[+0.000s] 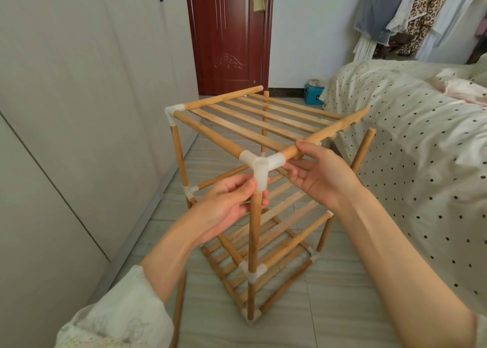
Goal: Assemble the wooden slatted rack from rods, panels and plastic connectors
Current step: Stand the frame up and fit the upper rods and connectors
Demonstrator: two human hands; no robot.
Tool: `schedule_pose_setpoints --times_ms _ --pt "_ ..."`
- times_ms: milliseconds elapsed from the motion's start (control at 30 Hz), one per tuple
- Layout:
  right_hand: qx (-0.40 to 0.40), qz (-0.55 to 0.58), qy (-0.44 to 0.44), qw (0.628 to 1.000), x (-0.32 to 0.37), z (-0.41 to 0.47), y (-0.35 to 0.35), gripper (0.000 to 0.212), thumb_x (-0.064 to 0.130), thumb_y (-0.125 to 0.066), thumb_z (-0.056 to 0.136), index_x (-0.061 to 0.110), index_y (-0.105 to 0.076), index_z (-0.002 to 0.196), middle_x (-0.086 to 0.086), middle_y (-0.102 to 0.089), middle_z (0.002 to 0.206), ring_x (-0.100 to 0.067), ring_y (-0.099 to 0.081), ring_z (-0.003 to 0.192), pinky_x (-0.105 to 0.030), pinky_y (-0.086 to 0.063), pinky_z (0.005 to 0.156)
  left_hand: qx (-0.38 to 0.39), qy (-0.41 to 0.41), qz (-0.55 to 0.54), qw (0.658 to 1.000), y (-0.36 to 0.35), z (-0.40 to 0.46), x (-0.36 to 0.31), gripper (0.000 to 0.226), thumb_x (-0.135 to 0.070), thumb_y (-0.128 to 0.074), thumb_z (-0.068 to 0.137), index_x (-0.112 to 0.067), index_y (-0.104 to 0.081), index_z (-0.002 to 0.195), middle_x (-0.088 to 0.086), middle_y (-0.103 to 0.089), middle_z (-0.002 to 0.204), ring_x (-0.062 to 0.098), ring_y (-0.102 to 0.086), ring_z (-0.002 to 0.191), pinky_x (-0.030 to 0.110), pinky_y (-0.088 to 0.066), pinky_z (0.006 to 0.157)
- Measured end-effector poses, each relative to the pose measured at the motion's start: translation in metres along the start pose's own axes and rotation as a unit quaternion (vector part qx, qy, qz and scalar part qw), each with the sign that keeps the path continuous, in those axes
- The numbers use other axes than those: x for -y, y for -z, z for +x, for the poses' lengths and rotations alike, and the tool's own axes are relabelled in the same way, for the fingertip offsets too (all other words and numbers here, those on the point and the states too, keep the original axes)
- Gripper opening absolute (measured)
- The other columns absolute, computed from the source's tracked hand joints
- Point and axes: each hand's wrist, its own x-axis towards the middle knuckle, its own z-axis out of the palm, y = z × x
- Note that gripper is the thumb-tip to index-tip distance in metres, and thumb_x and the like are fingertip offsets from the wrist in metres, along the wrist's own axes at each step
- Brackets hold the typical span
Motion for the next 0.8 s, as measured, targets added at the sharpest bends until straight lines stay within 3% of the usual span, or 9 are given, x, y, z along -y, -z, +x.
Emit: schedule_pose_setpoints --times_ms 367,633,733,800 --pt "-0.006 0.018 -0.004 1.0 -0.001 -0.006 -0.008 0.006 0.01 -0.055 0.091 0.01 -0.051 0.086 -0.013 -0.066 0.072 -0.019 -0.063 0.066 -0.017 -0.038 0.043 0.007 -0.015 0.01 1.0 0.0 -0.006 0.002 0.028 -0.017 -0.049 0.081 -0.004 -0.06 0.103 0.005 -0.067 0.085 0.018 -0.066 0.086 0.026 -0.054 0.085" --pt "-0.017 0.006 -0.014 1.0 -0.006 -0.007 -0.004 0.007 0.01 -0.054 0.091 0.01 -0.048 0.087 -0.022 -0.062 0.093 -0.02 -0.059 0.065 -0.018 -0.038 0.043 0.002 0.001 0.073 0.997 0.006 -0.008 0.006 0.032 -0.021 -0.052 0.08 -0.01 -0.058 0.109 0.003 -0.071 0.093 0.021 -0.066 0.1 0.027 -0.052 0.088" --pt "-0.024 0.005 -0.015 1.0 -0.009 -0.009 -0.005 0.007 0.012 -0.055 0.091 0.012 -0.05 0.086 -0.018 -0.063 0.087 -0.019 -0.057 0.067 -0.018 -0.038 0.045 0.006 0.003 0.098 0.995 0.007 -0.01 0.006 0.034 -0.027 -0.051 0.087 -0.009 -0.056 0.115 0.006 -0.069 0.098 0.025 -0.064 0.104 0.034 -0.05 0.093" --pt "-0.025 0.007 -0.019 0.999 -0.011 -0.01 -0.005 0.007 0.013 -0.056 0.091 0.012 -0.052 0.085 -0.014 -0.062 0.081 -0.018 -0.058 0.068 -0.019 -0.038 0.047 0.009 0.009 0.101 0.995 0.003 -0.011 0.004 0.044 -0.043 -0.049 0.09 -0.007 -0.055 0.115 0.006 -0.067 0.094 0.024 -0.064 0.099 0.036 -0.05 0.093"
